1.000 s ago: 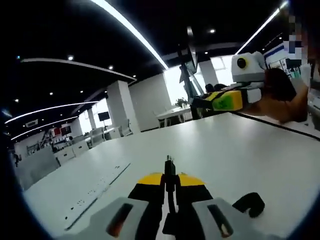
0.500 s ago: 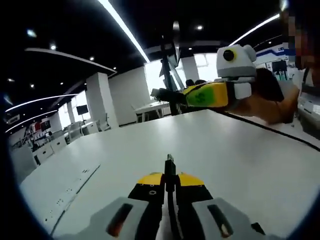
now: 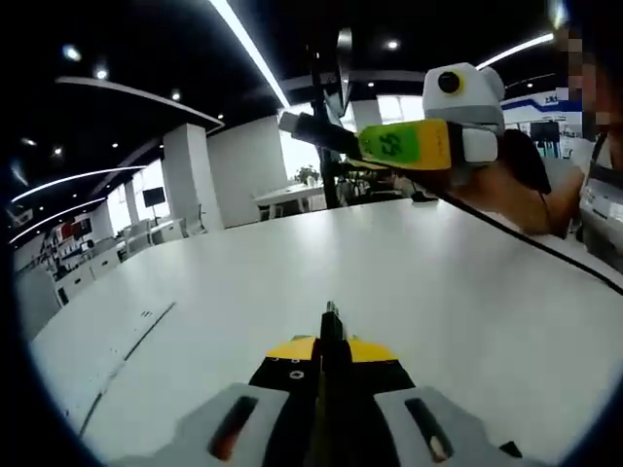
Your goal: Find the charging cable on the desk, coil it up and secure with Velcro.
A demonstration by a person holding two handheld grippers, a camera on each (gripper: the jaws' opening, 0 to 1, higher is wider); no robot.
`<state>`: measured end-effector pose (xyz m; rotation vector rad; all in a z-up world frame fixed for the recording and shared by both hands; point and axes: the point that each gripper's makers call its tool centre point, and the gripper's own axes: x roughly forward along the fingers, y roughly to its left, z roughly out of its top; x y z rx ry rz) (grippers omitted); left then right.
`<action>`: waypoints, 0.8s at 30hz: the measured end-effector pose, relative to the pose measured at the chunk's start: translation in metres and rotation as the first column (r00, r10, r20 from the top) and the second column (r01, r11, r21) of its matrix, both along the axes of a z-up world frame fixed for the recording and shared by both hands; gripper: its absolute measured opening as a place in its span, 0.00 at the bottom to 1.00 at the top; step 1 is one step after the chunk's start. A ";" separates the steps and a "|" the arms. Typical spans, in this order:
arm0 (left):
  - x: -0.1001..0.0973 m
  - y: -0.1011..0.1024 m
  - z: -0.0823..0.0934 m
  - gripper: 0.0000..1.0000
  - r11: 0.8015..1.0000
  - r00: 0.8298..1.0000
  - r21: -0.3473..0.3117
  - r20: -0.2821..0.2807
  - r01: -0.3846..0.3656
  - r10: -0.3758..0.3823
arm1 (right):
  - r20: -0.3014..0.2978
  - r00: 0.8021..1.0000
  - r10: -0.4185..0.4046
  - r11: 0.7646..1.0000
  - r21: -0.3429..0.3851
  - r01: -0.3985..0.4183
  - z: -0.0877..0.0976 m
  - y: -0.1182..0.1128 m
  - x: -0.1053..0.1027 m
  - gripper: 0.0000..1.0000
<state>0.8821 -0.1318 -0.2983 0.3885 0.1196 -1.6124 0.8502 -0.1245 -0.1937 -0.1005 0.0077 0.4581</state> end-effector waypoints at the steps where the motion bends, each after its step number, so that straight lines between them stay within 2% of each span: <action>1: 0.001 0.000 0.000 0.10 1.000 1.000 -0.003 -0.002 -0.007 0.007 | -0.001 1.000 -0.002 1.000 -0.002 0.001 0.000 0.000 0.000 0.06; 8: 0.000 -0.001 0.000 0.11 1.000 0.999 0.000 -0.031 -0.019 0.019 | -0.008 1.000 -0.002 1.000 -0.002 0.002 -0.003 -0.001 0.001 0.06; 12: 0.004 -0.003 0.000 0.23 0.999 0.997 0.005 -0.057 -0.050 0.050 | -0.011 1.000 -0.001 1.000 0.001 0.001 -0.003 -0.002 0.001 0.06; 17: 0.007 -0.003 0.004 0.29 0.998 0.996 -0.008 -0.063 -0.060 0.059 | -0.013 1.000 0.000 1.000 0.002 0.000 -0.004 -0.003 0.001 0.06; 19: 0.007 -0.001 0.013 0.30 0.997 0.997 -0.040 -0.045 -0.059 0.057 | -0.015 1.000 0.003 1.000 0.001 -0.003 -0.005 -0.003 0.001 0.06; 22: 0.015 0.006 0.026 0.31 0.994 0.996 -0.061 0.007 -0.086 0.087 | -0.021 1.000 0.005 1.000 -0.007 -0.006 -0.007 -0.003 0.002 0.06; 24: 0.018 0.012 0.039 0.31 0.990 0.994 -0.099 0.036 -0.104 0.108 | -0.024 1.000 0.009 1.000 -0.011 -0.009 -0.008 -0.002 0.002 0.06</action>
